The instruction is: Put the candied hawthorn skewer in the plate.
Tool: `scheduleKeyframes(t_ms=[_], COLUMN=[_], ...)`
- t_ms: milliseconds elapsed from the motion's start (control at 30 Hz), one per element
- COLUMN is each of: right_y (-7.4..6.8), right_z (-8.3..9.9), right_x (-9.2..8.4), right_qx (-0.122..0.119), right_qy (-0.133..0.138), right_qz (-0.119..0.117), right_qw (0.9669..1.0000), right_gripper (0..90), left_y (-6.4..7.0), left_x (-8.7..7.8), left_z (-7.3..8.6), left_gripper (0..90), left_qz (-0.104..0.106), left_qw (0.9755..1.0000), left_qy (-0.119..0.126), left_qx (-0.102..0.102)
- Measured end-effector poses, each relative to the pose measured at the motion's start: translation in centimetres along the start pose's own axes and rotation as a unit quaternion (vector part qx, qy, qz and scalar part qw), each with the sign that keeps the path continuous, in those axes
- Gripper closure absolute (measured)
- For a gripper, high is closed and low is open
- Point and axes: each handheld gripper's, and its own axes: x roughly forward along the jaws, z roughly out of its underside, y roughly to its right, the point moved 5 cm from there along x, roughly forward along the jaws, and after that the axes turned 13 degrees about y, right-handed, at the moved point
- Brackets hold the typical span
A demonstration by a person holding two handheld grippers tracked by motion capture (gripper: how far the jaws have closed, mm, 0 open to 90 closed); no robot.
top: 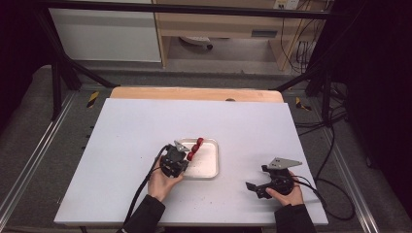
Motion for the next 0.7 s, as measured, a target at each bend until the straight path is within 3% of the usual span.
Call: scheduleKeyframes(t_ms=[333,700], right_y=[-0.02,-0.03], right_z=[0.05,0.10], right_x=[0.02,0.03], right_qx=[0.000,-0.003], right_qy=[-0.003,-0.004], right_qz=[0.001,0.002], right_qw=[1.0000,1.0000], right_gripper=[2.2,2.2], left_y=[0.32,0.25], left_x=[0.54,0.55], left_z=[0.42,0.39], left_gripper=[88.1,87.3], left_qz=[-0.006,-0.007], left_qw=[0.9997,0.9997], left_qy=[-0.023,-0.022], left_qx=[0.000,0.003])
